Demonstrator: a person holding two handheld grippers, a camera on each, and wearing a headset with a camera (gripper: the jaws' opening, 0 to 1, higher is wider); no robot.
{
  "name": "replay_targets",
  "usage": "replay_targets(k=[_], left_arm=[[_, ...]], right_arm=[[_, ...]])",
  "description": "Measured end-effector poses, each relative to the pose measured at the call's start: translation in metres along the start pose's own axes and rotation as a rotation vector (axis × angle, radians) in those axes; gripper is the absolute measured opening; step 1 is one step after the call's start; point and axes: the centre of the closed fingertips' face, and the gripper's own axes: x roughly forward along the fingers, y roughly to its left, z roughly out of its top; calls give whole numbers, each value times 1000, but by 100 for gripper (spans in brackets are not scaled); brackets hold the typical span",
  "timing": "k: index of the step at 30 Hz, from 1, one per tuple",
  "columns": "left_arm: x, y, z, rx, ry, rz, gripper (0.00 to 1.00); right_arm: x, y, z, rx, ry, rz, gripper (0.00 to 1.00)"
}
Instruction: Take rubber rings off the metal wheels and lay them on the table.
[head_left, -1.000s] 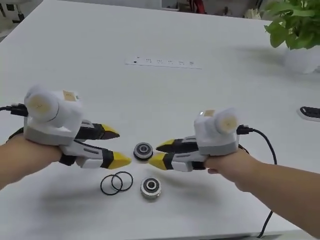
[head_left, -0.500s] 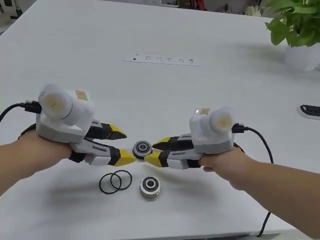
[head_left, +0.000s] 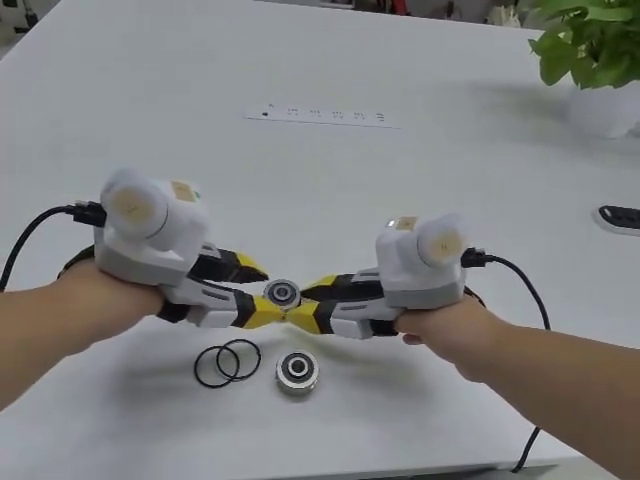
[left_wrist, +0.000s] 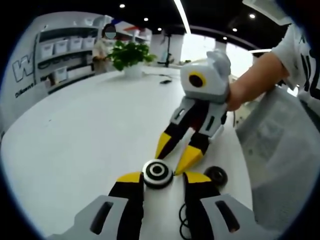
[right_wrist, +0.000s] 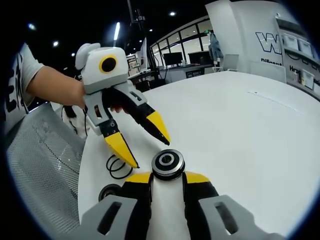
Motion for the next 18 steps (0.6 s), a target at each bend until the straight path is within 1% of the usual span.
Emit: replay_targets(k=[8, 11, 18], left_arm=[[4, 2, 0, 3, 8, 5, 26], [7, 5, 1, 5, 11, 14, 23], [11, 6, 0, 14, 17, 18, 21]], right_arm=[[0, 0, 0, 11, -9, -4, 19], [0, 0, 0, 12, -9, -3, 19], [-1, 0, 0, 15, -12, -4, 18]])
